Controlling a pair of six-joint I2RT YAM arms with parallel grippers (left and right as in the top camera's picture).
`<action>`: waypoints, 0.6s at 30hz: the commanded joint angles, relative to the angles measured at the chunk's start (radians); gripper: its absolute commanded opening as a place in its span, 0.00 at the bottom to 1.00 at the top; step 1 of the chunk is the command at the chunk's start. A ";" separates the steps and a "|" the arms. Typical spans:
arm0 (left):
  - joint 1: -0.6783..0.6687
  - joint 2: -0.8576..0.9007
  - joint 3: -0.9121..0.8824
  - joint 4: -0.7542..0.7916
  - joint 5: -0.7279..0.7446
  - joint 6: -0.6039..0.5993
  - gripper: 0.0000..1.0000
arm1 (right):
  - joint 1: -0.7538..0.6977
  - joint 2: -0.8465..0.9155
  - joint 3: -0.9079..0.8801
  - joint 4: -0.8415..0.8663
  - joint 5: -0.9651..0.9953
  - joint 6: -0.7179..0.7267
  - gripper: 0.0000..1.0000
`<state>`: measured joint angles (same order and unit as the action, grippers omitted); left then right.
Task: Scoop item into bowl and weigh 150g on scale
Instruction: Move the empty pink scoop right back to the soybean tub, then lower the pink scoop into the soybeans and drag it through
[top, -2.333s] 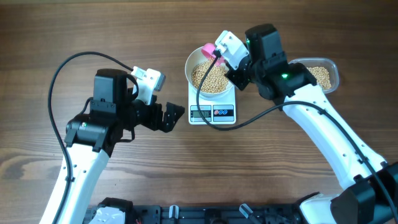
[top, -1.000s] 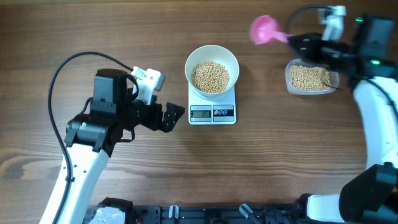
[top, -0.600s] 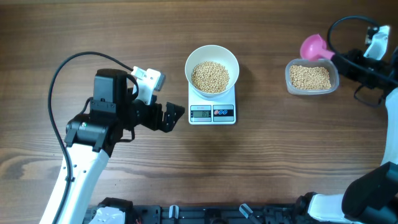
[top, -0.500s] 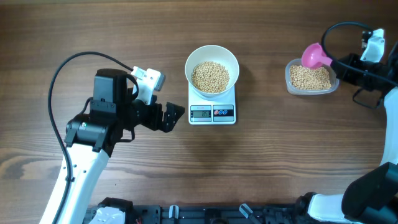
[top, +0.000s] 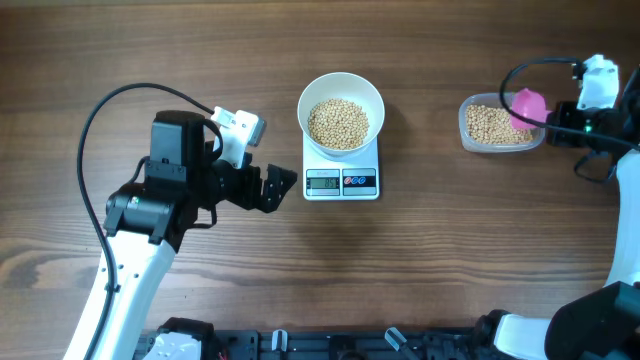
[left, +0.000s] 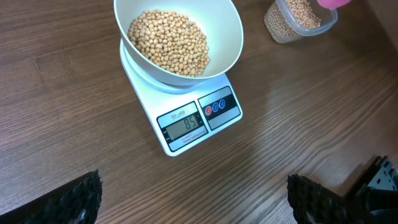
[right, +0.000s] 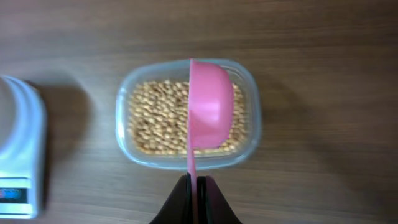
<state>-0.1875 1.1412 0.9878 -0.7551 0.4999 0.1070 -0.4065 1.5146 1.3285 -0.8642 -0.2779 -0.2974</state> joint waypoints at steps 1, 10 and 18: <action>0.007 0.005 -0.001 0.002 0.015 -0.007 1.00 | 0.044 0.010 0.000 0.002 0.106 -0.068 0.04; 0.007 0.005 -0.001 0.002 0.015 -0.006 1.00 | 0.149 0.070 -0.002 0.008 0.310 -0.068 0.04; 0.007 0.005 -0.001 0.002 0.014 -0.006 1.00 | 0.153 0.094 -0.003 0.006 0.306 -0.064 0.04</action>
<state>-0.1875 1.1408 0.9878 -0.7551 0.4999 0.1070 -0.2558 1.5852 1.3285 -0.8562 0.0025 -0.3470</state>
